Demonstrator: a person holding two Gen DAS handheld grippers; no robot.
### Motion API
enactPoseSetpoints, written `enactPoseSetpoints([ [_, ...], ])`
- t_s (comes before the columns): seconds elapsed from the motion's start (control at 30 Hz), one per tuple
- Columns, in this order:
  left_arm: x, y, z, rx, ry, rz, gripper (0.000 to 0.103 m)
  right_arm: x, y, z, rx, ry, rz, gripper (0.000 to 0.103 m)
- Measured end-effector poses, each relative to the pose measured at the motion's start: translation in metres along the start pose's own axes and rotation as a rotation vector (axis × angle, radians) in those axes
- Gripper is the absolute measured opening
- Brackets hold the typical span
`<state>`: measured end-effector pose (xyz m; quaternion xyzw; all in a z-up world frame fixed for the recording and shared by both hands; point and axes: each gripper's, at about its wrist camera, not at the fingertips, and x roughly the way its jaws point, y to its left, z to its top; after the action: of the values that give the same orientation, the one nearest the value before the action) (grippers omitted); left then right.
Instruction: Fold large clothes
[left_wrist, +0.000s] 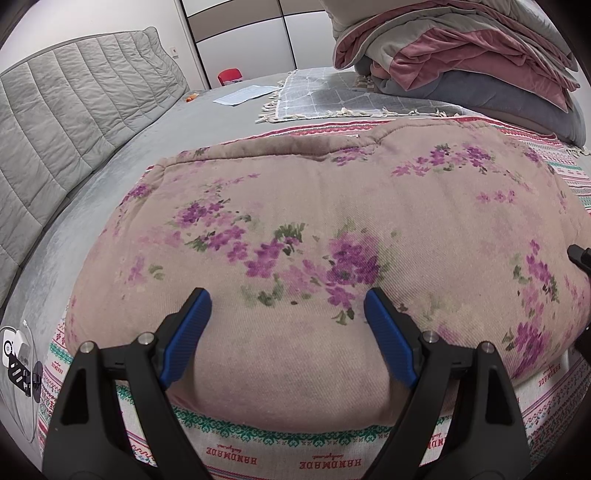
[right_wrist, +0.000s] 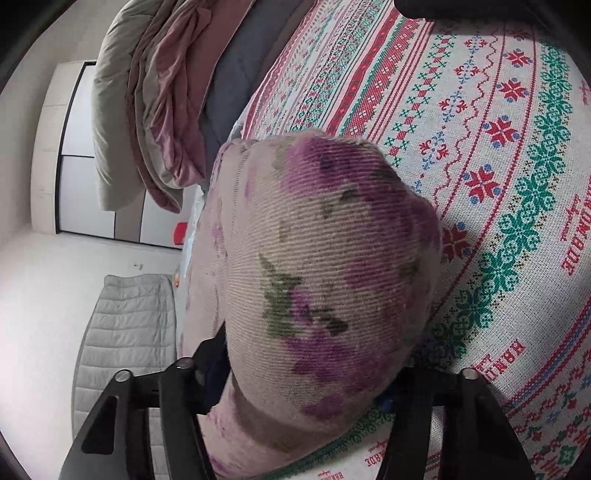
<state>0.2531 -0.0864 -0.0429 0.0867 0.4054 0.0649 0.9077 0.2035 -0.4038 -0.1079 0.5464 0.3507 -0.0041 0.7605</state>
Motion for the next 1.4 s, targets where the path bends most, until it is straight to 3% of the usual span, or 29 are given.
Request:
enactPoseSetpoints([
  [0.07,0.0,0.0,0.0,0.0,0.0,0.0,0.086,-0.006,0.009,-0.003,-0.049,-0.019,-0.007,0.045],
  [0.17,0.0,0.0,0.0,-0.002,0.001,-0.001,0.086,-0.016,0.034,-0.009,-0.167,-0.068,-0.012,0.04],
  [0.33,0.0,0.0,0.002,-0.011,0.005,0.003,0.086,-0.035,0.092,-0.037,-0.449,-0.17,-0.012,0.037],
  [0.43,0.0,-0.001,0.003,-0.011,0.005,0.005,0.086,-0.037,0.106,-0.049,-0.526,-0.188,-0.007,0.037],
  [0.67,-0.002,0.005,0.008,-0.025,0.018,-0.033,0.086,-0.033,0.079,-0.026,-0.391,-0.138,0.013,0.036],
  [0.93,-0.025,0.009,0.014,-0.058,0.017,-0.135,0.085,-0.038,0.093,-0.033,-0.449,-0.158,0.015,0.036],
  [1.07,-0.033,-0.011,0.002,0.031,-0.014,-0.096,0.086,-0.035,0.085,-0.027,-0.4,-0.134,0.02,0.036],
  [1.13,-0.02,-0.016,-0.003,0.045,0.012,-0.075,0.087,-0.034,0.084,-0.024,-0.388,-0.123,0.026,0.036],
  [1.3,-0.016,-0.028,-0.007,0.088,-0.004,-0.01,0.087,-0.037,0.098,-0.037,-0.472,-0.141,0.009,0.036],
  [1.4,-0.016,-0.02,-0.002,0.06,0.016,-0.053,0.087,-0.039,0.103,-0.041,-0.5,-0.148,0.011,0.036],
])
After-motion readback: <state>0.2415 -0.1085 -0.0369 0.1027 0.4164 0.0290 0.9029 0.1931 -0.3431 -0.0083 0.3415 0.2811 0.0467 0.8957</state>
